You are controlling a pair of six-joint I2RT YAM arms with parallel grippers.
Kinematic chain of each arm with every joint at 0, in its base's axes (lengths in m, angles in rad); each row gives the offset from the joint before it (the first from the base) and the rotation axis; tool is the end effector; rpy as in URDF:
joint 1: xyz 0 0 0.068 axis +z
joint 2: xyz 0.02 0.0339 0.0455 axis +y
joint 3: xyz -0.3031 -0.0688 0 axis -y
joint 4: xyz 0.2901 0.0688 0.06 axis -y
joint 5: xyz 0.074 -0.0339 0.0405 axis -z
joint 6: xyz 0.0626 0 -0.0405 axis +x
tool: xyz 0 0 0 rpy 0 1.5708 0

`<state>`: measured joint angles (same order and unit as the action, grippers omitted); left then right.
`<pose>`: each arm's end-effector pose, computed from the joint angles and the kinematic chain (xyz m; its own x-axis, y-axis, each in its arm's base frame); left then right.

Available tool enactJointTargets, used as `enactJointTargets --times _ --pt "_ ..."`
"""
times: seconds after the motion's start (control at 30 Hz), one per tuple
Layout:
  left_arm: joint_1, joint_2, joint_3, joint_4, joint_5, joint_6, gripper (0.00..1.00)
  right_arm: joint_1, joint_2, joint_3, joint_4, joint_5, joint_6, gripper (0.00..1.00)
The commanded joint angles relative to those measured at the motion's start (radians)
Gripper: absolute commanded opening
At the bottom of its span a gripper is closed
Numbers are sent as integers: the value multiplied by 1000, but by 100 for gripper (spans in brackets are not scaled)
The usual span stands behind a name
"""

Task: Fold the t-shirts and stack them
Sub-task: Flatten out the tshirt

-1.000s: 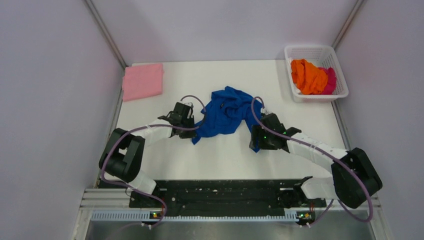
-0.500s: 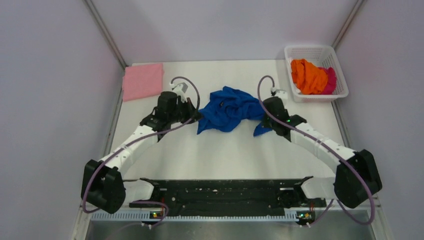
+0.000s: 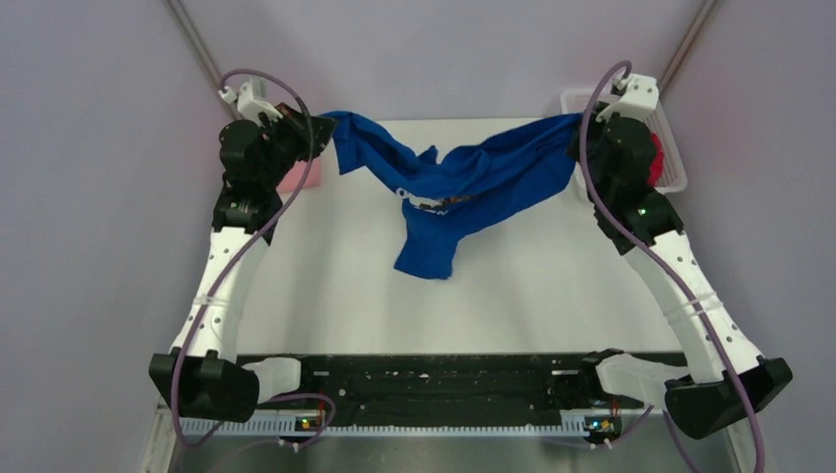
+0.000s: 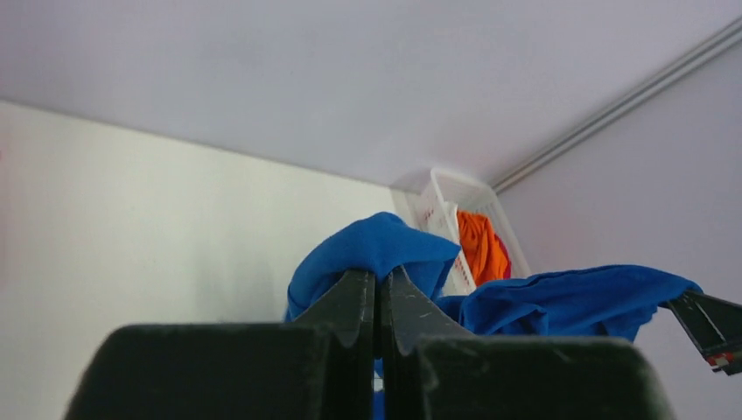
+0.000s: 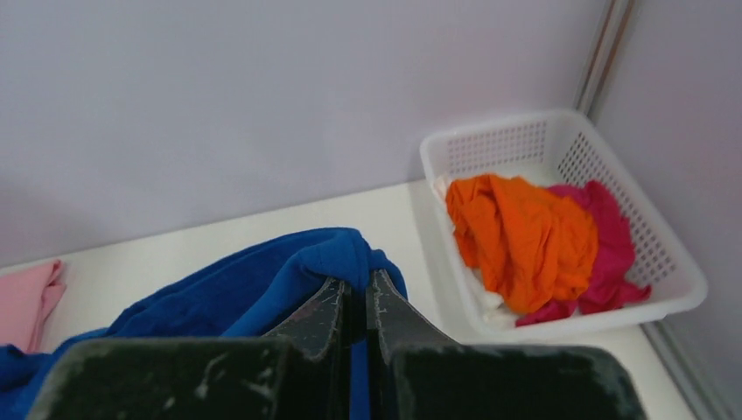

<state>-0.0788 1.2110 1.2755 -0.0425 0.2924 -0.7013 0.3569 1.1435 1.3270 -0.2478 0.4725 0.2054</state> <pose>0.3304 -0.0442 0.4787 -0.2172 -0.6026 -0.7679 0.2912 0.7109 -0.6402 0.2893 0.0775 0.4929 -0.0356 0.1806 -0.9829 0.1243 0.9767 0.1749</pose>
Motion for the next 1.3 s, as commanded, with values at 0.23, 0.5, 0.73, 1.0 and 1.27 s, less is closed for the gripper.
enactJointTargets --times 0.23,0.5,0.73,1.0,1.27 --pt "46 -35 262 -80 -256 46 0 -39 49 306 38 -34 -302 0" --pt "102 262 530 -66 -203 13 0 -190 295 501 42 -255 -265 0" --pt "127 580 971 -159 -159 29 0 -297 636 857 66 -535 -130 0" --pt "149 519 910 -135 -152 38 0 -314 587 833 -15 -698 -110 0" --pt "151 275 690 -111 -278 77 0 -315 218 372 -74 -797 -140 0"
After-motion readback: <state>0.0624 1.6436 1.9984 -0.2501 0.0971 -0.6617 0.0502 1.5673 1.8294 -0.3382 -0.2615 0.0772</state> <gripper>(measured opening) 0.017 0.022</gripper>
